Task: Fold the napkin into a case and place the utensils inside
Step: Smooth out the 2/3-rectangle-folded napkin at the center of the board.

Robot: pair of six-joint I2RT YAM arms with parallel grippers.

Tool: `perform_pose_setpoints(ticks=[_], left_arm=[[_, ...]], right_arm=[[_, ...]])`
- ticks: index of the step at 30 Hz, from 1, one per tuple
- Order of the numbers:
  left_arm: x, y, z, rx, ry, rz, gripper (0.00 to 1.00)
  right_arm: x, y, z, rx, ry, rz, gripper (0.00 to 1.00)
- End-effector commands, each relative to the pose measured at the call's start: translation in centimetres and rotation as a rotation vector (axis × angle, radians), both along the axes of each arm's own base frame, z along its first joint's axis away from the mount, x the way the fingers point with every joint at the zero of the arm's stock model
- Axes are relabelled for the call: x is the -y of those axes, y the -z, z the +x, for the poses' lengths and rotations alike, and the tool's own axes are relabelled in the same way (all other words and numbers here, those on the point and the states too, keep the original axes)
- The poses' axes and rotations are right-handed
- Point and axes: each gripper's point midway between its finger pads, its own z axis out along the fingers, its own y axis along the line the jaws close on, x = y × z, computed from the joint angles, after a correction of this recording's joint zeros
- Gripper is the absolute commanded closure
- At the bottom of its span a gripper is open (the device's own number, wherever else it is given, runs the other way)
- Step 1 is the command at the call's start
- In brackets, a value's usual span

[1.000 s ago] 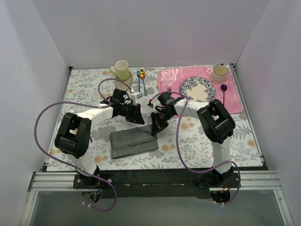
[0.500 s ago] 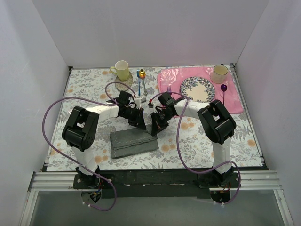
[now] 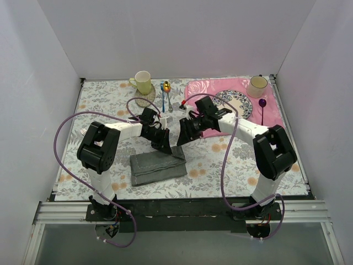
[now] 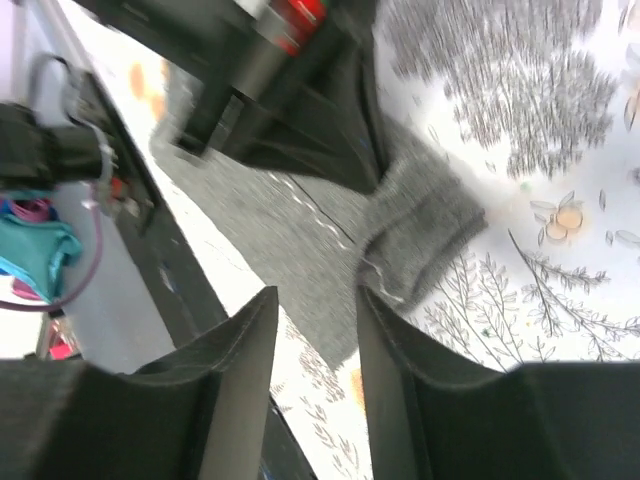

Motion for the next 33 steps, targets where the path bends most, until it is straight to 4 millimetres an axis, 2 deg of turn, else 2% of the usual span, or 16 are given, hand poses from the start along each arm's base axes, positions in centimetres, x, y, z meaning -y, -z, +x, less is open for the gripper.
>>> perform_pose_setpoints(ticks=[1,3,4,10,12,18,21,24,26,27,28,30,33], left_arm=[[-0.6,0.9,0.3,0.015,-0.014,0.056,0.92],[-0.7,0.8,0.4,0.018,-0.017,0.057,0.92],[-0.6,0.8,0.4,0.020,-0.017,0.060,0.92],[-0.6,1.2,0.3,0.005,-0.015,0.060,0.92],[-0.6,1.3,0.4,0.007,-0.016,0.061,0.92],[-0.7,1.2,0.4,0.011,-0.019,0.063,0.91],[-0.9,0.8,0.5,0.016,-0.025,0.044,0.86],[-1.1,-1.3,1.0,0.043,-0.026,-0.040,0.76],[-1.2,-5.2,0.7,0.061,-0.008,-0.215,0.66],[-1.5,-6.5,0.4,0.064,-0.007,-0.274,0.56],[-2.1,-8.5,0.1,0.085,-0.014,-0.350,0.53],[-2.6,-9.7,-0.8,0.015,-0.050,-0.409,0.51],[-2.5,-10.3,-3.6,-0.138,-0.034,-0.497,0.51]], right_arm=[[-2.1,-2.2,0.6,-0.019,0.008,0.132,0.65],[-2.6,-1.7,0.5,-0.085,0.029,0.144,0.71],[-2.8,-0.7,0.2,-0.124,0.036,0.133,0.73],[-3.8,0.5,-0.3,-0.187,0.084,0.140,0.75],[-3.7,1.7,-0.2,-0.185,0.102,0.112,0.75],[-1.7,6.8,-0.3,-0.231,0.162,-0.060,0.76],[-0.5,8.7,-0.6,-0.249,0.154,-0.154,0.77],[0.3,9.9,-1.1,-0.265,0.135,-0.210,0.79],[0.7,10.2,-1.1,-0.270,0.140,-0.225,0.80],[0.7,10.2,-1.0,-0.273,0.143,-0.224,0.80],[0.8,10.2,-1.0,-0.274,0.146,-0.224,0.80],[0.9,10.4,-0.9,-0.276,0.153,-0.231,0.80],[1.0,10.6,-0.6,-0.280,0.166,-0.233,0.80]])
